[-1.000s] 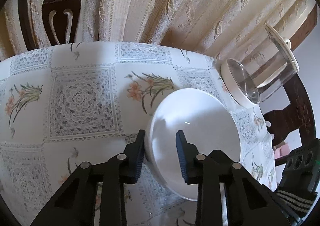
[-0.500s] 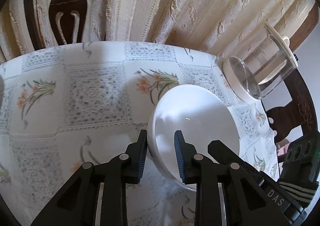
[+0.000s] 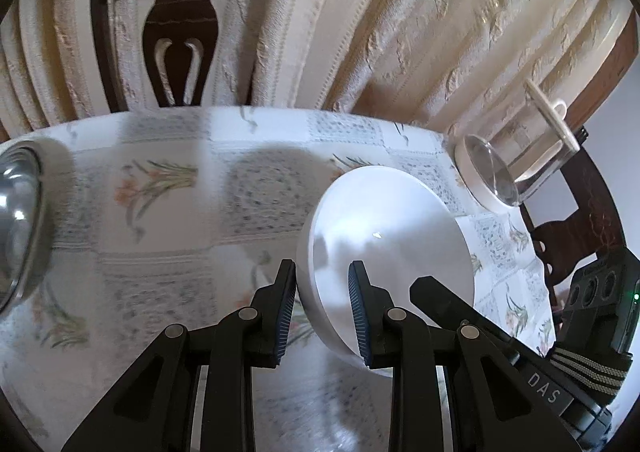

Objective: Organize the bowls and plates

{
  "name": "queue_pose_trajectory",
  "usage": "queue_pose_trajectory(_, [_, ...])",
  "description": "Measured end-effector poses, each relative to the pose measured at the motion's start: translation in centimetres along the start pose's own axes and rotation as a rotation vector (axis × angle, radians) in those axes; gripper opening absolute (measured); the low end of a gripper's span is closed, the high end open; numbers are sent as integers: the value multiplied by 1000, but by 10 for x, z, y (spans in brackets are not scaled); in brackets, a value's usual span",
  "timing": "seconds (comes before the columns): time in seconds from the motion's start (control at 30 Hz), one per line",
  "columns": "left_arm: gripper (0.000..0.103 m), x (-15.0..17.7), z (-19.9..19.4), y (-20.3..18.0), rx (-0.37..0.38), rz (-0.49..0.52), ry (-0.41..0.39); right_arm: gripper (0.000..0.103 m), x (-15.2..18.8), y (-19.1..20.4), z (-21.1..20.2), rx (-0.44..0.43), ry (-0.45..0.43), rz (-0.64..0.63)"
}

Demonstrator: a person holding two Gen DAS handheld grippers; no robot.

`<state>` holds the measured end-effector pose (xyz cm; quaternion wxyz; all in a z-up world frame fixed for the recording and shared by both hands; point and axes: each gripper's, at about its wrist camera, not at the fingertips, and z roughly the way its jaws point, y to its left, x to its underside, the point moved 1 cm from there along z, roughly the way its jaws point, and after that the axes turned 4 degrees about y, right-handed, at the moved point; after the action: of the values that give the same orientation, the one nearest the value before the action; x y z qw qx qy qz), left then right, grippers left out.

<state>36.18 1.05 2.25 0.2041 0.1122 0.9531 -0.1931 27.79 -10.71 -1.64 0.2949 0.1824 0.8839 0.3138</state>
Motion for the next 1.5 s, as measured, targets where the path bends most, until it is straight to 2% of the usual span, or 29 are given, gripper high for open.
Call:
queue_pose_trajectory(0.2, [28, 6, -31, 22, -22, -4, -38, 37, 8, 34, 6, -10, 11, -52])
queue_pose_trajectory(0.33, [28, 6, -53, 42, -48, -23, -72, 38, 8, 74, 14, -2, 21, -126])
queue_pose_trajectory(0.53, [28, 3, -89, 91, -66, -85, -122, 38, 14, 132, 35, -16, 48, -213])
queue_pose_trajectory(0.77, [28, 11, -124, 162, -98, -171, -166, 38, 33, 187, 80, -41, 120, -287])
queue_pose_trajectory(0.93, [28, 19, -134, 205, -115, -219, -176, 38, 42, 205, 108, -37, 167, -313])
queue_pose_trajectory(1.3, [28, 21, -123, 252, -143, -248, -190, 38, 53, 220, 159, 40, 229, -404])
queue_pose_trajectory(1.43, [28, 20, -113, 264, -156, -256, -185, 39, 57, 222, 171, 89, 222, -439])
queue_pose_trajectory(1.5, [28, 20, -107, 272, -172, -272, -179, 39, 57, 223, 170, 97, 189, -450])
